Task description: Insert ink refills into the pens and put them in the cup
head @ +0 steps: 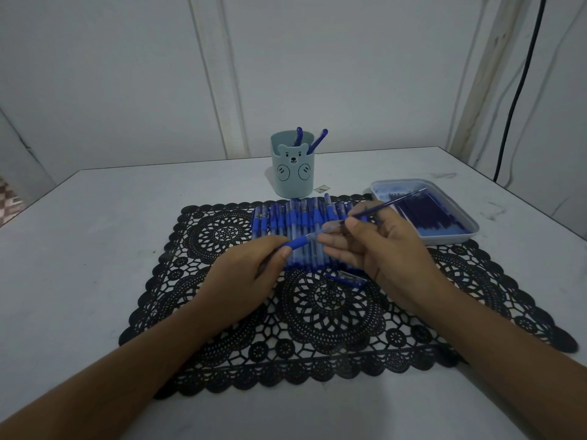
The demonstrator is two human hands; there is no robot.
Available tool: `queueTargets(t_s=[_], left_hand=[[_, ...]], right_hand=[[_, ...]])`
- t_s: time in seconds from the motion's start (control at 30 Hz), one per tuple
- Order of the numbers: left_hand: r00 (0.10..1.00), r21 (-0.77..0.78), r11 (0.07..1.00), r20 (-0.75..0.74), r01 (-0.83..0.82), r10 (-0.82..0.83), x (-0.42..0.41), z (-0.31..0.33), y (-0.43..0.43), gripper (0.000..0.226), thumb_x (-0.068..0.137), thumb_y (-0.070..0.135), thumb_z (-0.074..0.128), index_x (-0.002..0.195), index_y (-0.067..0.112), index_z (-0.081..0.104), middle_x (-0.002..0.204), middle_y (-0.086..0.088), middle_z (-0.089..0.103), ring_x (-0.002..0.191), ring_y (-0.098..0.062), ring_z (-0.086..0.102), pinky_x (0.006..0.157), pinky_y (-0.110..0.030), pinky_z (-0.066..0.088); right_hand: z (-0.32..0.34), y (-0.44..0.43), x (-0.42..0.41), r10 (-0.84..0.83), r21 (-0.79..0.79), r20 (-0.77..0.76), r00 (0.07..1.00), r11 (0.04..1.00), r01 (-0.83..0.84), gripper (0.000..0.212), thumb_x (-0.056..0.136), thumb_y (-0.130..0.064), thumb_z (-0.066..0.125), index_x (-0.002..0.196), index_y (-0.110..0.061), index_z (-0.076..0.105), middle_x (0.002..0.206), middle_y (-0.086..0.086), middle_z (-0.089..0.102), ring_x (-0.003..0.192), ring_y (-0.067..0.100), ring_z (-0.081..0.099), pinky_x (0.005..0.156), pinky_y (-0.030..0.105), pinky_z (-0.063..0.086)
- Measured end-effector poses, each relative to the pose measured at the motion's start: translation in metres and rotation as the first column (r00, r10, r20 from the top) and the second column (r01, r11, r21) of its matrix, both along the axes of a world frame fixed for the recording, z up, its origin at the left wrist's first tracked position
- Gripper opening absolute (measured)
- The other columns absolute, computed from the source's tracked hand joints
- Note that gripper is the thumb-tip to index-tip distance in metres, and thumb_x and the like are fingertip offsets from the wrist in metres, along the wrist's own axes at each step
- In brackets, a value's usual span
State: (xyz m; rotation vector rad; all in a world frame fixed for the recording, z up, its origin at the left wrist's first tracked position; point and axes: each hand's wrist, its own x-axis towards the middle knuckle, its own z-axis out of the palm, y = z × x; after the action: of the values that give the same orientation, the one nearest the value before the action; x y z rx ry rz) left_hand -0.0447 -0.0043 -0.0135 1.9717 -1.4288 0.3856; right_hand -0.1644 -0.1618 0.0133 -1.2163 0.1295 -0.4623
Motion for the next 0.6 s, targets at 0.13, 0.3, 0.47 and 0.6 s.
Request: queueTargets(t_s=[0.13, 0.3, 0.47, 0.6], left_hand=[[1.000, -0.013, 1.000, -0.018, 0.010, -0.010, 0.0000, 0.0008, 0.0000, 0.039, 0.092, 0.034, 0.033, 0.104, 0.010, 0.063, 0.064, 0.010, 0.055, 0.060, -0.010, 0.051, 0.052, -0.018, 0.042], [1.000, -0.008, 1.000, -0.015, 0.019, -0.019, -0.0010, 0.0013, -0.0004, 0.039, 0.092, 0.032, 0.034, 0.102, 0.008, 0.063, 0.063, 0.011, 0.053, 0.063, -0.011, 0.052, 0.051, -0.014, 0.042], [1.000, 0.018, 1.000, -0.002, 0.013, -0.013, 0.0007, -0.0008, 0.0001, 0.039, 0.092, 0.035, 0.033, 0.103, 0.011, 0.063, 0.065, 0.008, 0.057, 0.063, -0.010, 0.051, 0.054, -0.020, 0.043], [1.000, 0.010, 1.000, -0.022, 0.014, -0.014, 0.0004, -0.0002, -0.0004, 0.040, 0.092, 0.036, 0.033, 0.103, 0.012, 0.062, 0.065, 0.007, 0.057, 0.064, -0.012, 0.052, 0.056, -0.024, 0.043]], right_hand=[[-0.0001, -0.0003, -0.0011, 0.016, -0.047, 0.030, 0.999, 0.999, -0.014, 0.010, 0.093, -0.002, 0.040, 0.091, -0.009, 0.047, 0.087, 0.014, 0.071, 0.087, 0.027, 0.069, 0.076, 0.033, 0.057], [-0.0011, 0.0013, -0.0026, 0.019, -0.134, 0.039, 0.999, 0.991, -0.013, 0.010, 0.092, -0.002, 0.041, 0.089, -0.010, 0.047, 0.089, 0.010, 0.071, 0.089, 0.024, 0.069, 0.076, 0.031, 0.056], [-0.0013, 0.0034, -0.0037, -0.009, -0.250, -0.025, 1.000, 0.968, 0.003, 0.012, 0.087, 0.000, 0.050, 0.088, -0.010, 0.057, 0.083, 0.008, 0.070, 0.079, 0.016, 0.069, 0.069, 0.026, 0.057], [-0.0030, 0.0034, -0.0047, -0.043, -0.367, -0.103, 0.994, 0.930, 0.002, 0.020, 0.084, -0.020, 0.055, 0.101, -0.018, 0.066, 0.088, 0.003, 0.067, 0.076, 0.008, 0.062, 0.066, 0.020, 0.053]])
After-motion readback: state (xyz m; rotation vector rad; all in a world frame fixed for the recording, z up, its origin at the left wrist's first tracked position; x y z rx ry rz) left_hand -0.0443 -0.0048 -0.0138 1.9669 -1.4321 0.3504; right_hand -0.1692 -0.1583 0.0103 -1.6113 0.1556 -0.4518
